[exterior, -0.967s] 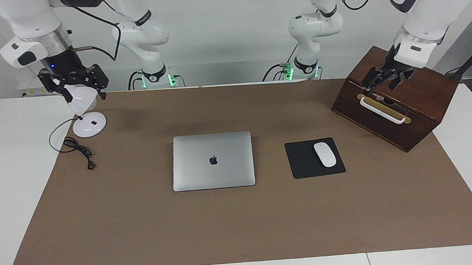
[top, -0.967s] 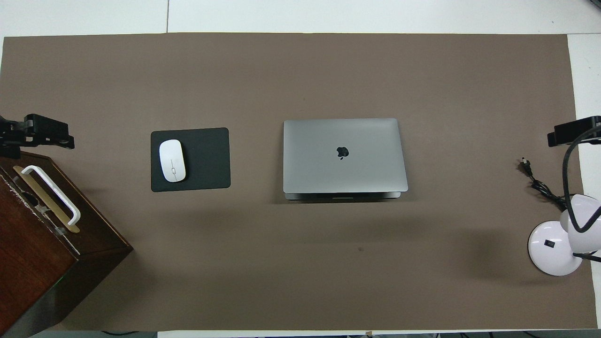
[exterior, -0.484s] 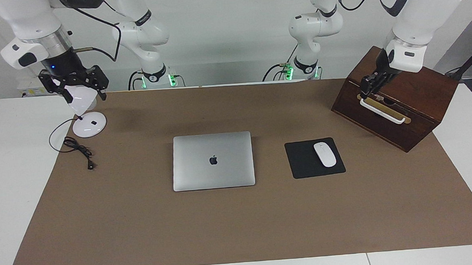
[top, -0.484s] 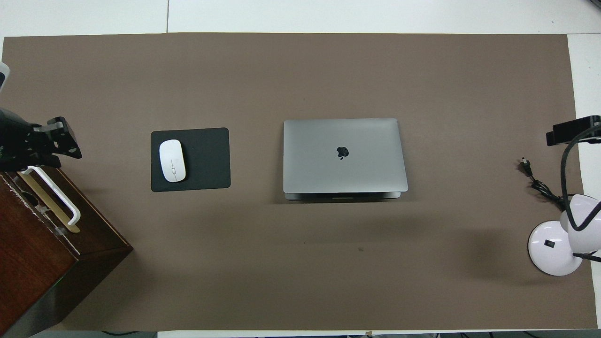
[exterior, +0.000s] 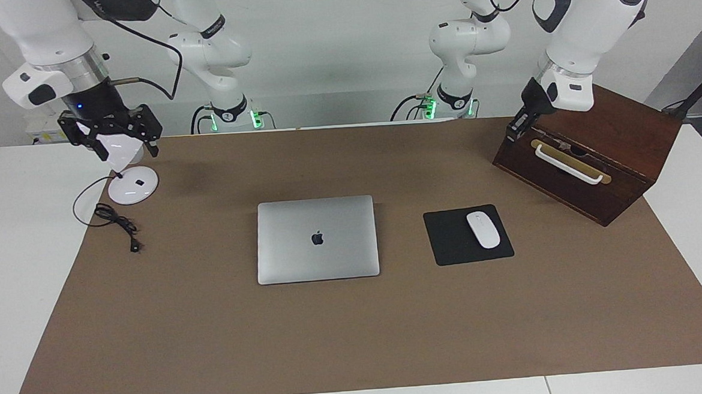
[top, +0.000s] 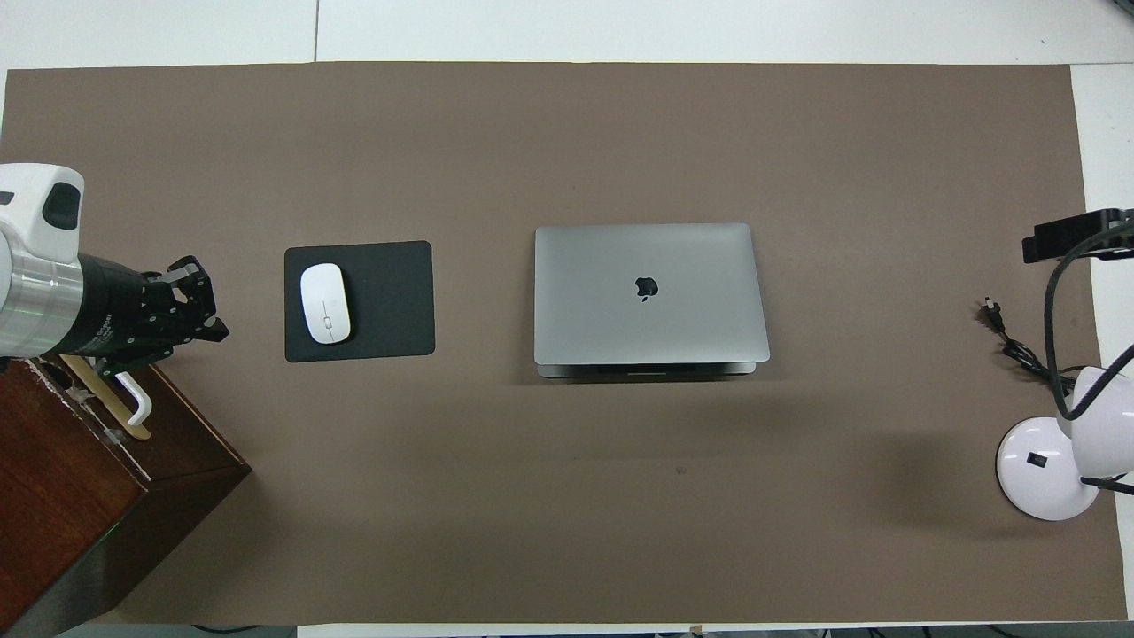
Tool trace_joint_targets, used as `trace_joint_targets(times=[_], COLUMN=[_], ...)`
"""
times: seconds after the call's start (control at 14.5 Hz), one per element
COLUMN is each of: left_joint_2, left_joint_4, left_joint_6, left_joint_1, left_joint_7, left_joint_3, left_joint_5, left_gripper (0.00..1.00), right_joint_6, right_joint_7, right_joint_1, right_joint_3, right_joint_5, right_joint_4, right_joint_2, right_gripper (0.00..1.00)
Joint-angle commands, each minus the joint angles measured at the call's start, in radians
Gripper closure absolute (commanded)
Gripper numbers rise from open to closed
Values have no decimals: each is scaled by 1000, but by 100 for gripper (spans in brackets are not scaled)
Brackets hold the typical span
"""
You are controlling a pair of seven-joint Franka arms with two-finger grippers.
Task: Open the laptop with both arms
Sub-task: 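Move the left gripper toward the laptop while the right gripper approaches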
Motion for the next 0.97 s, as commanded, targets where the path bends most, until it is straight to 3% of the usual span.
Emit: trace_joint_targets(times=[0.0,0.48,0.69,0.9], left_joint_2=[-68,-93,-91,-96], left_joint_4=[-116,-254,-321,-393], left_joint_6=[98,272,436,509], left_joint_1=[-7,-55,-112,-132], left_joint_7=[-145,-484,-710,-736], left_joint_3=[8,6,6,6], left_joint_5=[-73,-272,-322,-427], left_gripper=[100,100,100,100], right_joint_6=[67,209,304,378], right_joint_7=[14,62,66,88], right_joint_1=[-18,-7,-5,1], right_joint_3=[14,14,14,14], right_joint_5=[-7,64,72,137], right_joint_4=[-55,-136,-193,-245], right_joint_2=[-14,-11,-8,-8], right_gripper=[0,0,0,0])
